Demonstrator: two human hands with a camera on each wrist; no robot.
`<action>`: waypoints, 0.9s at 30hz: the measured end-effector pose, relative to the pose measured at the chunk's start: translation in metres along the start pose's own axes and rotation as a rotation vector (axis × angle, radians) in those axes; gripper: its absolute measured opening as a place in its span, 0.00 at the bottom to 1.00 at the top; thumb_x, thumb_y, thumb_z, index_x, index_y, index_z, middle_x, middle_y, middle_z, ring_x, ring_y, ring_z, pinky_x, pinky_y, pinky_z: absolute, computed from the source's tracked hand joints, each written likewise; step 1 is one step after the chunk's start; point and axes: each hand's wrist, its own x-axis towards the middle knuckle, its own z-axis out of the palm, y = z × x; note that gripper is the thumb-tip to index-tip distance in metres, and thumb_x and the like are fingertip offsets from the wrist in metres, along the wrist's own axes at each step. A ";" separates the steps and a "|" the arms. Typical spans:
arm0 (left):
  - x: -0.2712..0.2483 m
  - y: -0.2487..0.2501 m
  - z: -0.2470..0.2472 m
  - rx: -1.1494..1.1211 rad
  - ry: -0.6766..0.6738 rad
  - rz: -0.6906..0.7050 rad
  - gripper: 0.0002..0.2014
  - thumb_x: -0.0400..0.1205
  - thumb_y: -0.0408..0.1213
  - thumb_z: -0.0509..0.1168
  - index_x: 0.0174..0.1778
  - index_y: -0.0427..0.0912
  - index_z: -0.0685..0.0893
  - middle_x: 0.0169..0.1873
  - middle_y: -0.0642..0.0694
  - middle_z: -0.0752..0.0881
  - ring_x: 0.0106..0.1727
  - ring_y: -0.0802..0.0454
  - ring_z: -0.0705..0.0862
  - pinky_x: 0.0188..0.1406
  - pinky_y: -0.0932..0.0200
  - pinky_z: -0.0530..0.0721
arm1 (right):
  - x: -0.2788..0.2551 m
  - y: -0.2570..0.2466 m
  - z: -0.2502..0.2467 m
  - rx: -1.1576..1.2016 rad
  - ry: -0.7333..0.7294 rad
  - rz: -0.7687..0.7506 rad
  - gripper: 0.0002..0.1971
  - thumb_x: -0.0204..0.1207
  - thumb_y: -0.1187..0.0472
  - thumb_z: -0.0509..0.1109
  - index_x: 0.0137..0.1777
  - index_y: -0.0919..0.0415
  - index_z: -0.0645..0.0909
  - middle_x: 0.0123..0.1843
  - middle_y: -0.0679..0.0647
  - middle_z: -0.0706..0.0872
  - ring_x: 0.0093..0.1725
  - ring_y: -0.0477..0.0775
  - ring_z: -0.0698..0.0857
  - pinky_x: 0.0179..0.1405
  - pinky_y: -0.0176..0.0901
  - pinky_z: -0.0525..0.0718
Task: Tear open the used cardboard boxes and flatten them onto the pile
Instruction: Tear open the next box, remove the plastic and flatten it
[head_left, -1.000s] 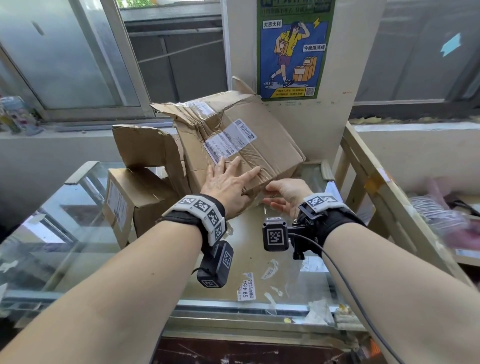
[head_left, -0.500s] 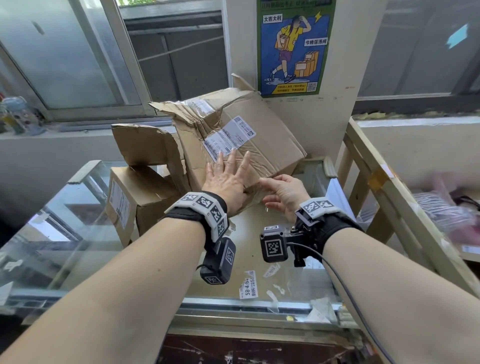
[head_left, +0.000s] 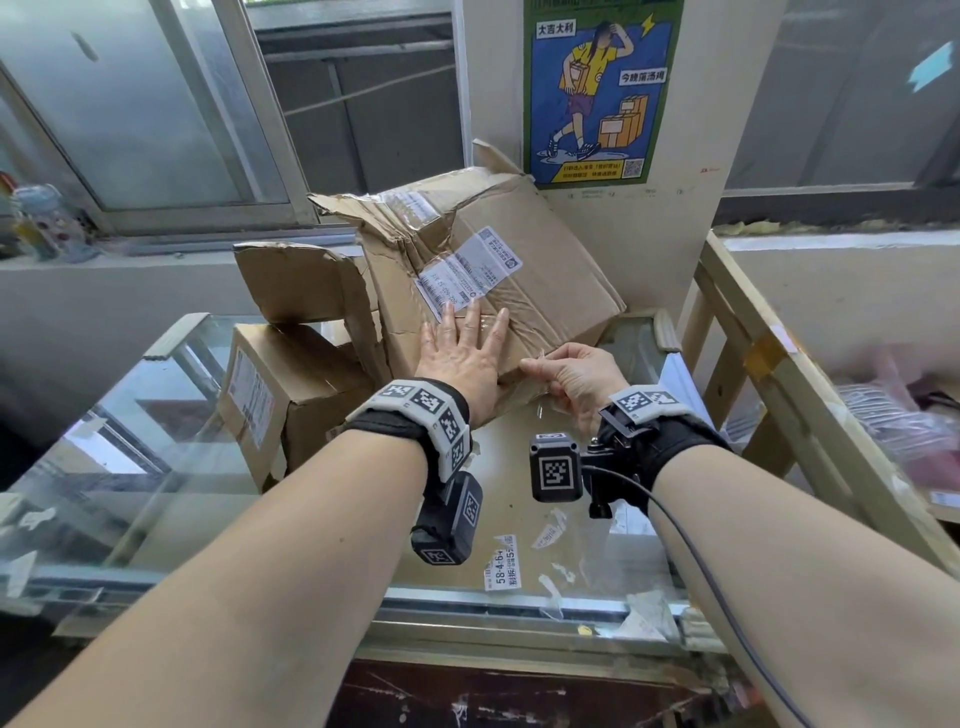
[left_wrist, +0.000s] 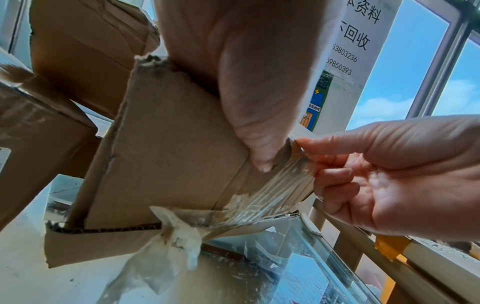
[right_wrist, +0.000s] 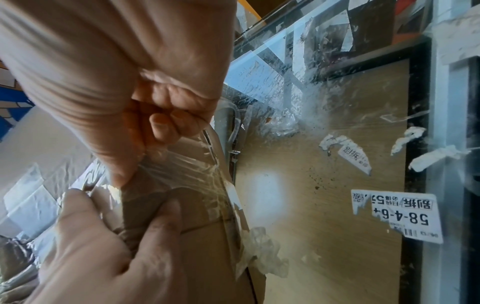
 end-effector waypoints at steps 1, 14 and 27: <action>0.000 0.000 0.000 0.001 0.002 -0.002 0.45 0.82 0.44 0.61 0.81 0.53 0.30 0.82 0.43 0.32 0.82 0.36 0.32 0.80 0.35 0.37 | 0.000 0.001 0.001 -0.007 0.005 -0.006 0.18 0.63 0.67 0.82 0.25 0.57 0.74 0.21 0.52 0.73 0.21 0.47 0.65 0.26 0.40 0.69; 0.002 0.014 0.007 0.007 0.029 0.001 0.40 0.85 0.52 0.56 0.82 0.53 0.33 0.82 0.40 0.32 0.81 0.32 0.33 0.77 0.33 0.35 | -0.006 -0.001 -0.016 -0.164 -0.008 -0.069 0.14 0.72 0.69 0.75 0.30 0.62 0.74 0.37 0.63 0.83 0.32 0.58 0.82 0.28 0.44 0.83; 0.000 0.014 0.005 0.029 0.012 -0.002 0.42 0.84 0.42 0.57 0.82 0.53 0.31 0.82 0.41 0.31 0.81 0.33 0.32 0.77 0.34 0.33 | -0.002 -0.001 -0.015 -0.144 -0.008 0.081 0.10 0.76 0.57 0.73 0.38 0.62 0.80 0.31 0.57 0.82 0.23 0.49 0.72 0.17 0.34 0.70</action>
